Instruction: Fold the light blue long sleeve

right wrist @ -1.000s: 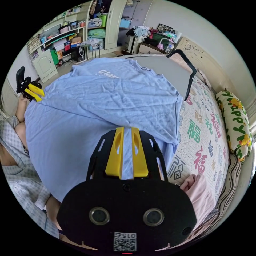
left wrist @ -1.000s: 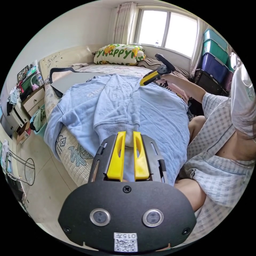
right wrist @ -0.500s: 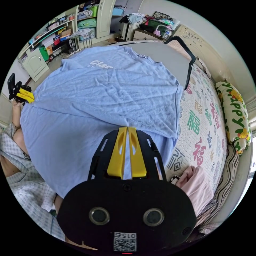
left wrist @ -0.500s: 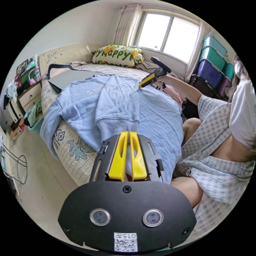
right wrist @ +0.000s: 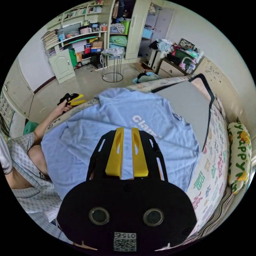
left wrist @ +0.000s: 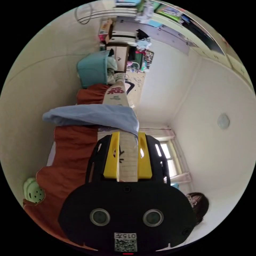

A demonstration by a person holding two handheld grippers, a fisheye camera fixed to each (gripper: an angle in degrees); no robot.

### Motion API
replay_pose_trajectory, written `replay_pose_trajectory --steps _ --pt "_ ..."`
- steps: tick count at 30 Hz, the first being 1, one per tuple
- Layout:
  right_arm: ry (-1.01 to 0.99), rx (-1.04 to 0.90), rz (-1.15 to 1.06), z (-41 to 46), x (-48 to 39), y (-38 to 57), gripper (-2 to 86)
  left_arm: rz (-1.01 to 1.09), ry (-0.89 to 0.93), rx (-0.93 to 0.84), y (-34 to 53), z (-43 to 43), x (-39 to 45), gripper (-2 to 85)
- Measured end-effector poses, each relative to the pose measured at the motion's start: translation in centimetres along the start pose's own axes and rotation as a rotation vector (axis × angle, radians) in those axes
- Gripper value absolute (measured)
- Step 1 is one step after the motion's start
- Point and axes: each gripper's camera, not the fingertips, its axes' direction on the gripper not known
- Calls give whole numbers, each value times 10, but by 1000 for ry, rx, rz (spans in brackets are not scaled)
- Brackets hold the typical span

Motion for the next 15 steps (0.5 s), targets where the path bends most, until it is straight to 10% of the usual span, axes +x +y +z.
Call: replay_pose_trajectory --steps 15 --pt "147 -357 -407 164 -178 -174 27 -249 231 88 -35 55 -106 141"
